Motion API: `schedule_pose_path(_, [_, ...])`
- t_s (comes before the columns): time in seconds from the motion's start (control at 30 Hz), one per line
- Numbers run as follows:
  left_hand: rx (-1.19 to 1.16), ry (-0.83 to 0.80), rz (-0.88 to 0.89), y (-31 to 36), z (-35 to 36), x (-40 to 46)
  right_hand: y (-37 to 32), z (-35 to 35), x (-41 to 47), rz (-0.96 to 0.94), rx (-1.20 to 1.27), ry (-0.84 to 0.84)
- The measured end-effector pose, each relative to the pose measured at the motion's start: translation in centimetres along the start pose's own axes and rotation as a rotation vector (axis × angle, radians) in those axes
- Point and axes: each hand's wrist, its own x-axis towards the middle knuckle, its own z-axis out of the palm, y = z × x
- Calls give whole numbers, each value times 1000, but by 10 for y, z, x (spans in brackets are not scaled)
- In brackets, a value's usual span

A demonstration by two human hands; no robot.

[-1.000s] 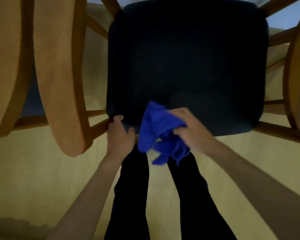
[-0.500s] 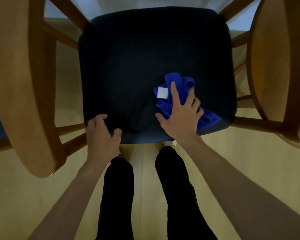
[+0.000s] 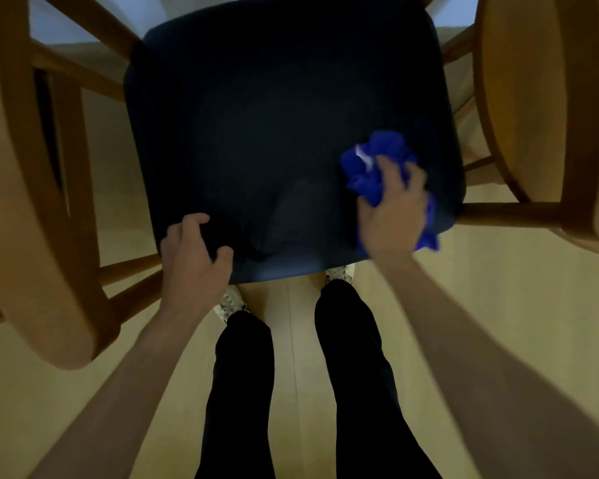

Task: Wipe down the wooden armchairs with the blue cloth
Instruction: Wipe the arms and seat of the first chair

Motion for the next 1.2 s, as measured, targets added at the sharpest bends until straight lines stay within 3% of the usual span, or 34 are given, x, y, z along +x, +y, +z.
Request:
schedule_pose_path(0.17, [40,6,34,-10,-17,12,-71,54,-101,-322,129,-263])
schedule_pose_path(0.27, [52,8,42,-10,-19,13,-76,53,-105,-352,211,-306])
schedule_pose_path(0.37, [44,2,97,-7,-15,11,-47,25,-68,-279,308,-158])
schedule_pose_path(0.47, [44,-6,111,-4,-9,7,6,-8,-20,-89,272,51])
schedule_pose_path(0.6, [29,-36,129,-8,-8,2,45,-18,11,205,251,63])
schedule_pose_path(0.67, [16,-37,128,-13,-10,-2,24,1,3,215,235,124])
schedule_pose_path(0.77, [7,-26,110,-20,-15,-4,-37,40,-38,50,238,105])
schedule_pose_path(0.9, [-12,-9,96,-21,-22,-4,-102,81,-109,-274,265,-174])
schedule_pose_path(1.03, [-31,5,103,-17,-21,-5,-91,71,-104,-350,326,-254])
schedule_pose_path(1.1, [-37,-2,114,-13,-18,-3,-61,47,-76,-330,338,-178])
schedule_pose_path(1.2, [8,15,155,-5,-10,1,-5,4,-17,-85,293,99])
